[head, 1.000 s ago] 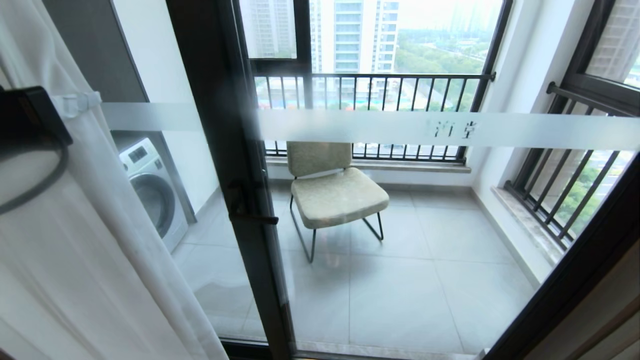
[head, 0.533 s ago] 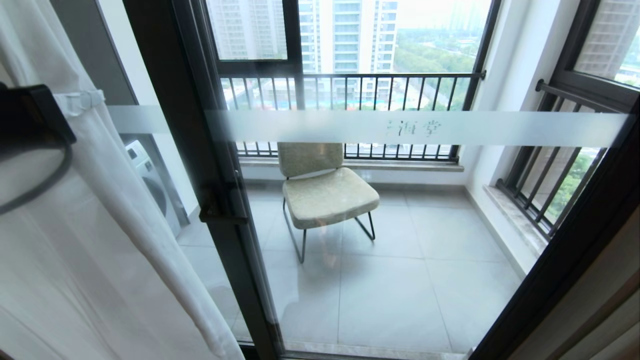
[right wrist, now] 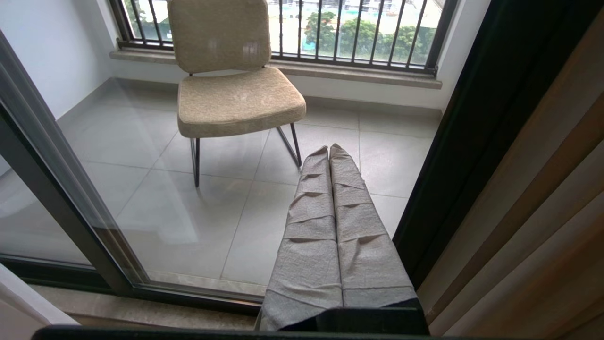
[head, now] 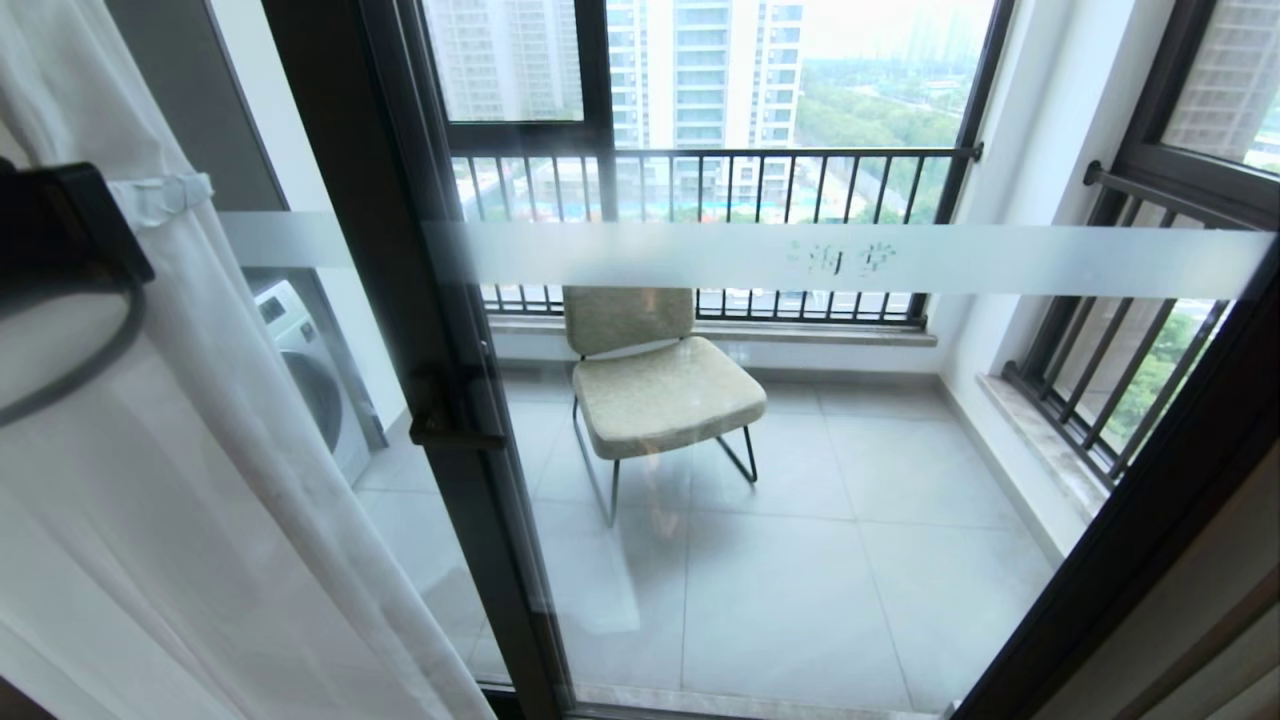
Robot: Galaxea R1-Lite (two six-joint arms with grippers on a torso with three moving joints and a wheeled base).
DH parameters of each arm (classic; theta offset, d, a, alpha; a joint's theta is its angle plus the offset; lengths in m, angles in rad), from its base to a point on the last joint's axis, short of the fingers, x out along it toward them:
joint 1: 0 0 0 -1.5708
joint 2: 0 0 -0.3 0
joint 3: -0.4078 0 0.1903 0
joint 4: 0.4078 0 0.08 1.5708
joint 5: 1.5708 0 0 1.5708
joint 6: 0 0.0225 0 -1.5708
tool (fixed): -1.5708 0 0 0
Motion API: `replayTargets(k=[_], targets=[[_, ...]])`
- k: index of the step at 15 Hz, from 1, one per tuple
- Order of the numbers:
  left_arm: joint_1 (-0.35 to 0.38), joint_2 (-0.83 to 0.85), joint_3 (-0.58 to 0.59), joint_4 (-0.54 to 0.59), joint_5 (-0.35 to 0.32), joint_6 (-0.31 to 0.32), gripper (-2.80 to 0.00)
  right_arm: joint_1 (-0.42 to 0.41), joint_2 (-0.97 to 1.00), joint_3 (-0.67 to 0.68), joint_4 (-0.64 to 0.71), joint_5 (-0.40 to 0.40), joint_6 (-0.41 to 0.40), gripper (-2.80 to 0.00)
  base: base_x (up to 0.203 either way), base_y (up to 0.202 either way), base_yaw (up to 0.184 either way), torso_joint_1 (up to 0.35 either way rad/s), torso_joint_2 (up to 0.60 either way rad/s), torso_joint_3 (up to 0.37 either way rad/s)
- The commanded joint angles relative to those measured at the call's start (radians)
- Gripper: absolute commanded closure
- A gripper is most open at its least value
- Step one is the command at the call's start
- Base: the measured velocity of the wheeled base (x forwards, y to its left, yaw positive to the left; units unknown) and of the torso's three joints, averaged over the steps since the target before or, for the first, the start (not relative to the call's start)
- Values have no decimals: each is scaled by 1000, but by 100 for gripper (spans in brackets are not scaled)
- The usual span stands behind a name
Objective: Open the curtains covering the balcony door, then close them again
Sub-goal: Close the inner curtains on both sides
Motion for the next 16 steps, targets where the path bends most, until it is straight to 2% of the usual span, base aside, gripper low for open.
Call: replayTargets(k=[1, 7, 8, 12, 16], targets=[[-19, 10, -11, -1, 0, -1, 0, -1, 0, 0, 0, 0, -1, 0, 0, 0, 0, 0, 0, 0], [-123, 62, -63, 3, -2, 4, 0, -1, 0, 0, 0, 0, -1, 0, 0, 0, 0, 0, 0, 0], [-143, 72, -66, 3, -2, 22, 0, -1, 0, 0, 0, 0, -1, 0, 0, 0, 0, 0, 0, 0], [-244, 127, -71, 1, -1, 196, 0, -1, 0, 0, 0, 0, -1, 0, 0, 0, 0, 0, 0, 0], [-357, 227, -152, 3, 1, 261, 0, -1, 0, 0, 0, 0, -1, 0, 0, 0, 0, 0, 0, 0]])
